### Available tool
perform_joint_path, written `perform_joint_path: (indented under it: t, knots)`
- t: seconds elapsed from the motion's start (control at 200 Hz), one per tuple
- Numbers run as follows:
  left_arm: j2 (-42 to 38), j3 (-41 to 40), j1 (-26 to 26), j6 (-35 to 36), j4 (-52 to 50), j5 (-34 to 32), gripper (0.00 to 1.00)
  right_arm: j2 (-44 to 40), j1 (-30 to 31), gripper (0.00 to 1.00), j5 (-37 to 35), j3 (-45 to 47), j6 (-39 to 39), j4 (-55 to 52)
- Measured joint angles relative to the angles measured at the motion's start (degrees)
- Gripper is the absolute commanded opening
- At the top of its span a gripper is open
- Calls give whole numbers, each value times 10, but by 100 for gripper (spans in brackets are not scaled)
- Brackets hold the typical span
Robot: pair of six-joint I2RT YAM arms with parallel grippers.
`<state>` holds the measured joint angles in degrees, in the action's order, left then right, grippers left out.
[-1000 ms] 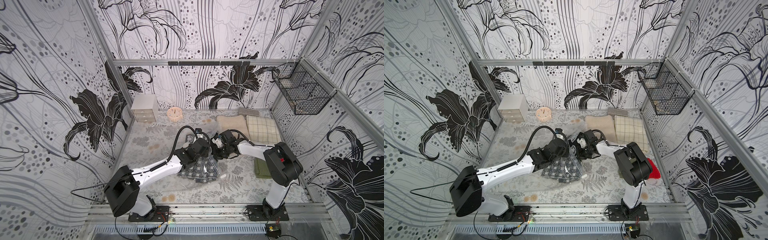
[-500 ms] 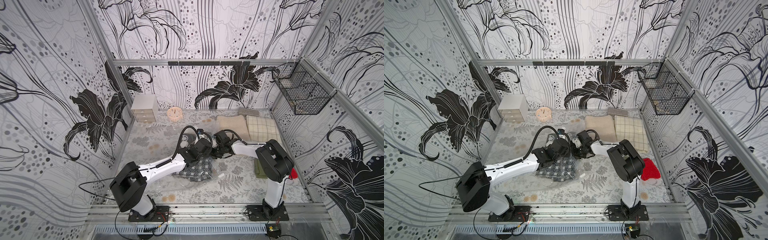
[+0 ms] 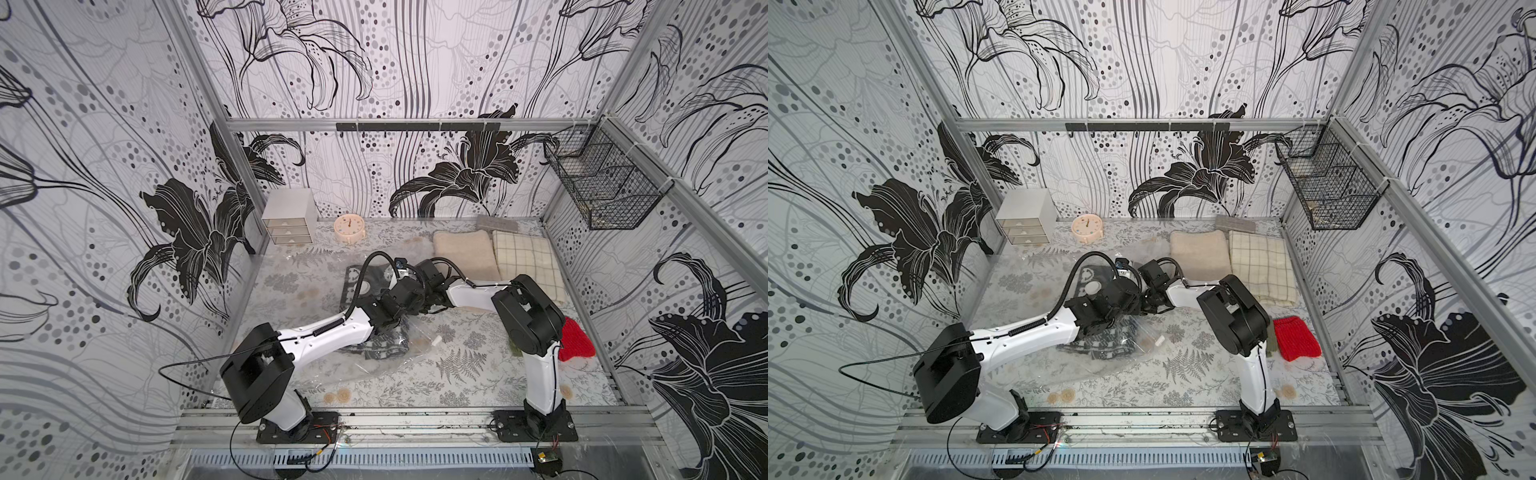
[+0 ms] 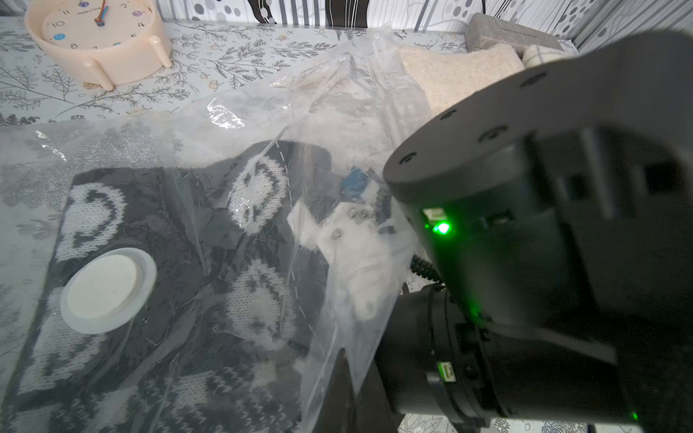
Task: Take the scarf out of the vacuum bag
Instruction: Take out the scarf from the vacuum bag.
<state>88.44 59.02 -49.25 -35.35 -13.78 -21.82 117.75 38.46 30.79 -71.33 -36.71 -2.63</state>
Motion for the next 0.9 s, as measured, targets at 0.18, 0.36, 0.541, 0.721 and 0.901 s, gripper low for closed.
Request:
perform_joint_path:
  t: [0.18,0.36,0.541,0.721,0.901]
  knots:
    - [-3,0,0,0,-1,-6,0,1,4,0,-3,0,-3,5]
    - [-8,0,-2,-1,-1,-9,0,-4,5,0,-10,0,1,-1]
    - [-12,-1,-5,-1,0,-9,0,-17,-6,0,-8,21,1,3]
    - [-18,-1,-6,-2,3,-10,0,-30,-28,0,0,40,10,-1]
    - [-19,-1,-6,-3,8,-10,0,-42,-40,0,0,48,19,-10]
